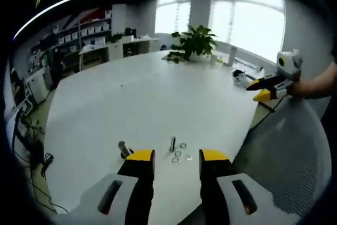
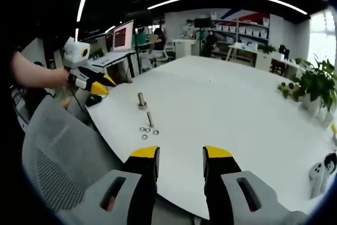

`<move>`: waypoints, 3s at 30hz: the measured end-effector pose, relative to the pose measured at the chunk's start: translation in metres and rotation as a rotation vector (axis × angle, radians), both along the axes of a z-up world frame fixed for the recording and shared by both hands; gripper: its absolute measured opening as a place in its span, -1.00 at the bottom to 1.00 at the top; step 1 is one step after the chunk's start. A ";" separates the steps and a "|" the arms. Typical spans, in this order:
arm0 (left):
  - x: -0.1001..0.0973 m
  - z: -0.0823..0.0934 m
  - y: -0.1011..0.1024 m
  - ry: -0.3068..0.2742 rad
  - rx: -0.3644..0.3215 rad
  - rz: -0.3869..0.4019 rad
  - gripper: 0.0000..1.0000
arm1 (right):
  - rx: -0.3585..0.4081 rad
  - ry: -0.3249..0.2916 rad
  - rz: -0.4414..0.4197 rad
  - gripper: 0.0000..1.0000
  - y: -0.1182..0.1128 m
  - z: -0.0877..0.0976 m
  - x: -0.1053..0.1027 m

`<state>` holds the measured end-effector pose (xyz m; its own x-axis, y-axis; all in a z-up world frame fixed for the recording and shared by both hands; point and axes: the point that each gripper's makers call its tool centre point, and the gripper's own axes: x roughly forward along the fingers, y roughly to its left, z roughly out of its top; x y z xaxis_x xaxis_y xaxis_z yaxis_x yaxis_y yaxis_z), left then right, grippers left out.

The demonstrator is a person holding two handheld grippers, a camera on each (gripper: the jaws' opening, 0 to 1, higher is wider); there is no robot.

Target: Place the washer onto the threaded stud by aligning its center hole with the stud, sliding it down to the base, and recovering from edge contact or off-axis alignment until the washer reaches the visible bottom stop.

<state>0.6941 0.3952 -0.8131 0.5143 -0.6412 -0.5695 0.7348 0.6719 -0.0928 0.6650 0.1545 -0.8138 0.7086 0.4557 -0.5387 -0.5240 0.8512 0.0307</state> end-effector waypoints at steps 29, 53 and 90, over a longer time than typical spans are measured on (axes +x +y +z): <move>-0.024 0.002 0.014 -0.018 -0.035 0.132 -0.25 | -0.022 -0.071 0.037 -0.30 0.007 0.012 0.006; -0.022 0.000 0.023 -0.042 -0.009 0.154 -0.24 | -0.010 0.080 0.115 -0.32 0.061 -0.011 0.050; -0.020 -0.011 0.034 0.023 -0.027 0.214 -0.23 | -0.391 0.347 0.590 -0.50 0.158 -0.136 0.083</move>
